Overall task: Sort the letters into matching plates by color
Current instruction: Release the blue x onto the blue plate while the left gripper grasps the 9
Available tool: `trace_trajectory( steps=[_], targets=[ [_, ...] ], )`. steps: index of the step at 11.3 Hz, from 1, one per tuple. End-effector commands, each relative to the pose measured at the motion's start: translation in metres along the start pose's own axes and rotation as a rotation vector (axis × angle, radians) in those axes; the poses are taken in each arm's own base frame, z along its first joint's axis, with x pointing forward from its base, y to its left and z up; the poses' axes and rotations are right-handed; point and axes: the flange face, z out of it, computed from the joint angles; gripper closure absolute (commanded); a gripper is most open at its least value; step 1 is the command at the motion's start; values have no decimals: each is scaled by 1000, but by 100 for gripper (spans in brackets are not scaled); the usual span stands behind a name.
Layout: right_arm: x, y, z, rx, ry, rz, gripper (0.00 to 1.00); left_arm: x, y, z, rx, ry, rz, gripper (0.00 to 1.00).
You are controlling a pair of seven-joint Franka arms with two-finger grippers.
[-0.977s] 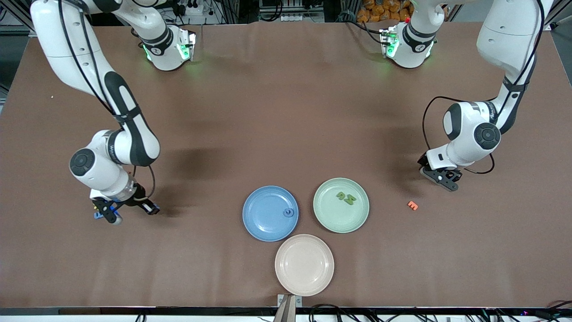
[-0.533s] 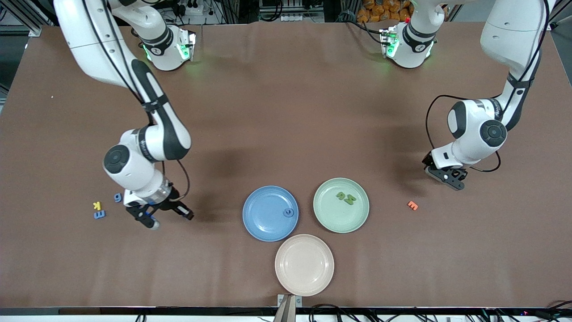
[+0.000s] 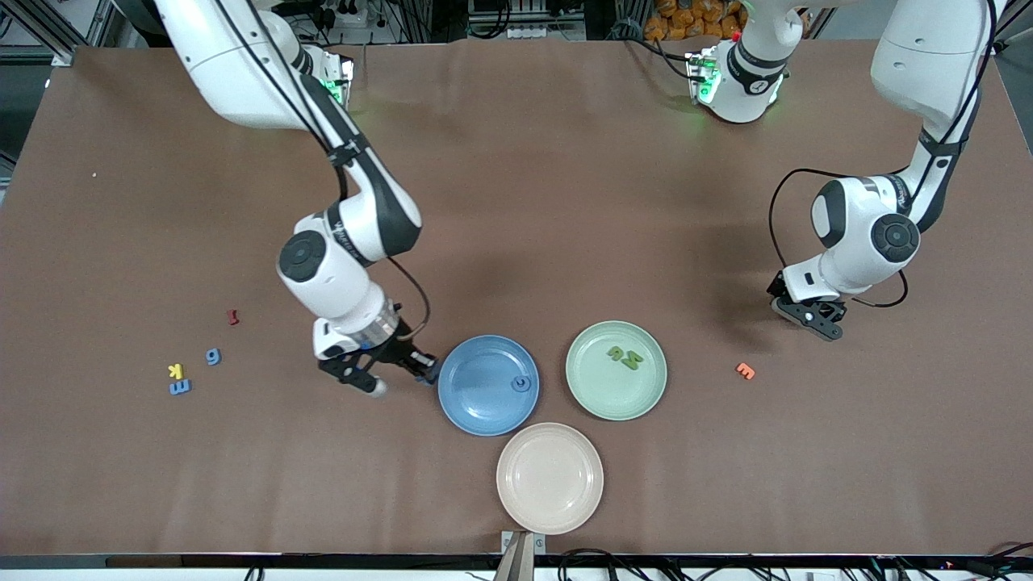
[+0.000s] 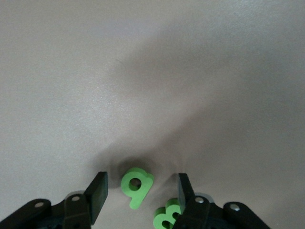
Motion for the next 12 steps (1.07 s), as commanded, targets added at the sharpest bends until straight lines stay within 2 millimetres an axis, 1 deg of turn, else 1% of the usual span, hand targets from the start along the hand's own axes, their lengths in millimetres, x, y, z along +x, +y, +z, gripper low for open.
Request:
trace_trajectory(
  steps=[1,3,4,7,8,9,10,11,12],
  targets=[
    [-34,-44,29,40,-29,-34,94,-6,1,-3,10,-3,26,37],
    [-51,-55,41,44,-45,-53,94,-6,1,-3,10,-3,26,40],
    [-54,-55,49,43,-49,-54,94,-6,1,-3,10,-3,26,43],
    [-65,-53,71,33,-62,-66,93,-9,-2,-1,10,-7,31,47],
    [-67,-49,80,23,-67,-74,89,-9,-2,-1,10,-7,31,51],
    [-69,-49,81,23,-65,-82,83,-9,-3,-2,10,-6,30,59],
    [-68,-48,82,24,-65,-79,66,-8,-2,-1,9,-7,31,69],
    [-65,-47,82,24,-62,-76,44,-8,-3,0,9,-7,32,82],
    [-63,-45,82,23,-60,-76,41,-7,-4,-1,10,-6,29,94]
  ],
)
